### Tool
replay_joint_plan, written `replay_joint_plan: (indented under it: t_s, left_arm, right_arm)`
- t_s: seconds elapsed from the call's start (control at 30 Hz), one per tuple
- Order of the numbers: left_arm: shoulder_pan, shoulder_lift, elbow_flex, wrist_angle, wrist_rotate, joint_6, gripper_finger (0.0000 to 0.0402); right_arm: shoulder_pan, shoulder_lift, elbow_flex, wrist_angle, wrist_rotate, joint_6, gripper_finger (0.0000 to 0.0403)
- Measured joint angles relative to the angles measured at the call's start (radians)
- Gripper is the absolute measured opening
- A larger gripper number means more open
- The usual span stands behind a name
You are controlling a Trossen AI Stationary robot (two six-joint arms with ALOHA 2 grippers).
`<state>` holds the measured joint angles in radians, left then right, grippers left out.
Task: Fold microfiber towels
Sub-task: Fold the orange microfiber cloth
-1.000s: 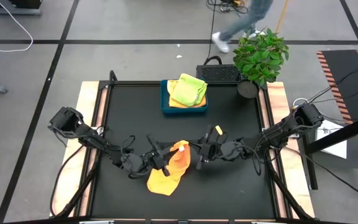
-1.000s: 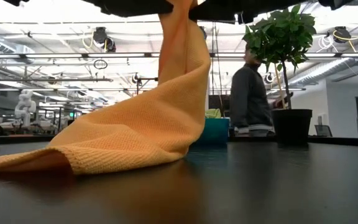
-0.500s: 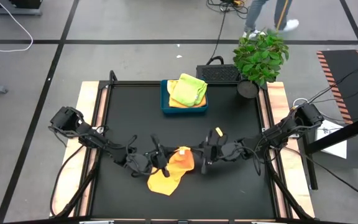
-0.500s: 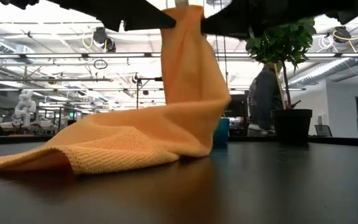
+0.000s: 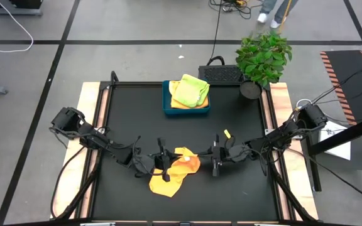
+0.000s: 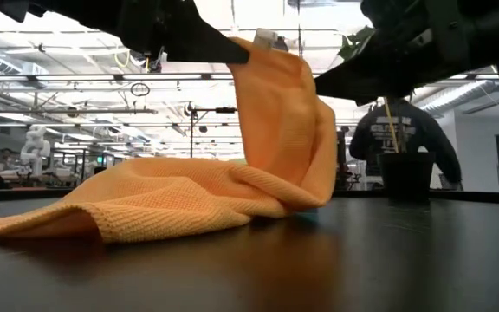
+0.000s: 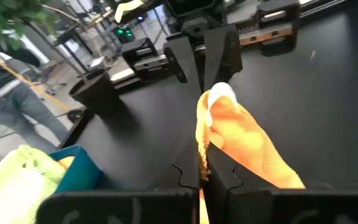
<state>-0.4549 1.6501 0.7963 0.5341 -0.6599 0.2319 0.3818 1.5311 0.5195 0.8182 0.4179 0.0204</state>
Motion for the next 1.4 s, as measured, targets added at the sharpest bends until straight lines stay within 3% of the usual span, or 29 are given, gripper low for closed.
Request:
replay_joint_plan:
  t_s: [0.13, 0.43, 0.6, 0.9, 1.27, 1.4]
  left_arm:
    - [0.009, 0.000, 0.000, -0.018, 0.023, -0.014, 0.0003]
    - [0.010, 0.000, 0.000, -0.038, 0.027, -0.009, 0.0003]
    - [0.017, 0.000, 0.000, -0.037, 0.028, -0.005, 0.0005]
    - [0.047, 0.000, 0.000, -0.039, 0.033, -0.006, 0.0003]
    - [0.069, 0.000, 0.000, -0.068, 0.033, 0.014, 0.0005]
    - [0.073, -0.001, 0.000, -0.068, 0.034, -0.002, 0.0004]
  right_arm:
    - [0.002, 0.000, -0.018, 0.037, -0.028, -0.005, 0.0026]
    - [0.005, 0.001, -0.017, 0.099, -0.040, -0.017, 0.0151]
    - [0.014, 0.001, 0.034, 0.067, -0.081, -0.080, 0.0192]
    - [0.041, 0.045, 0.185, -0.084, -0.032, -0.141, 0.0190]
    - [0.033, 0.095, 0.196, -0.056, 0.174, -0.058, 0.0183]
    - [0.023, 0.095, 0.196, -0.036, 0.184, -0.053, 0.0183]
